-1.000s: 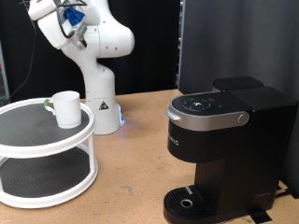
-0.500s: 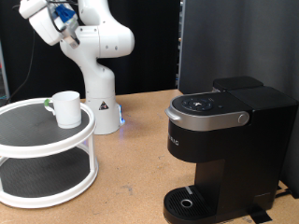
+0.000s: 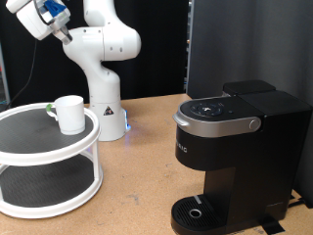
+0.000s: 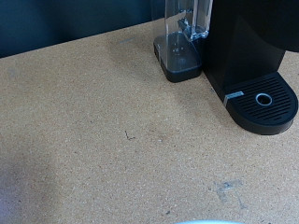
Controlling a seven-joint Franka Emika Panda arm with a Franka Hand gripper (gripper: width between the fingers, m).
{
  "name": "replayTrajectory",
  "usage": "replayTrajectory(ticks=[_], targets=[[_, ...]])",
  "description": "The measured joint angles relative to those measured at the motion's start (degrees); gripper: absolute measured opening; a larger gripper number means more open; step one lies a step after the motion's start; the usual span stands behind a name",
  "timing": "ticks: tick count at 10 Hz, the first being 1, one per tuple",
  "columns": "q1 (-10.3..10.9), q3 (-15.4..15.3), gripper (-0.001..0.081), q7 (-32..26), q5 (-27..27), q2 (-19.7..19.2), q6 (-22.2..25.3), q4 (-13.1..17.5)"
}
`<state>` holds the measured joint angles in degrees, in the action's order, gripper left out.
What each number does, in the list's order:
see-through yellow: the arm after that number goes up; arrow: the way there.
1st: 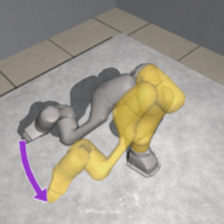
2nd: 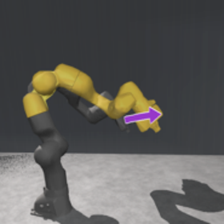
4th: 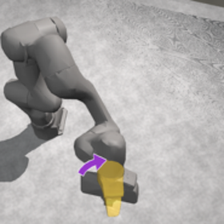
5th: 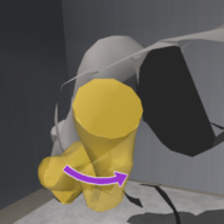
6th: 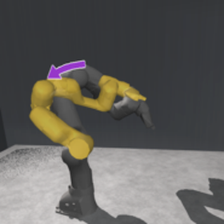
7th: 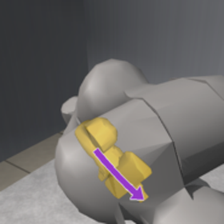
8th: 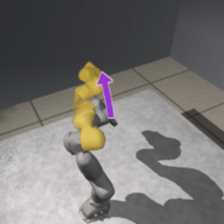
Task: Make a cup of coffee with the keurig machine
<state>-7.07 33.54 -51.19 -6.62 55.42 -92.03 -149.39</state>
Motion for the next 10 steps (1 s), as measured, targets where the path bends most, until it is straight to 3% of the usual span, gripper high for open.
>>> replayTrajectory(ticks=[3, 6, 10], targets=[[0.01, 1.92, 0.0004, -0.74, -0.04, -0.02, -0.88, 0.12], [0.01, 4.96, 0.0004, 0.48, -1.46, -0.98, -5.24, 0.61], [1.02, 6.46, 0.0004, 0.97, -0.52, -7.02, -4.9, 3.25]])
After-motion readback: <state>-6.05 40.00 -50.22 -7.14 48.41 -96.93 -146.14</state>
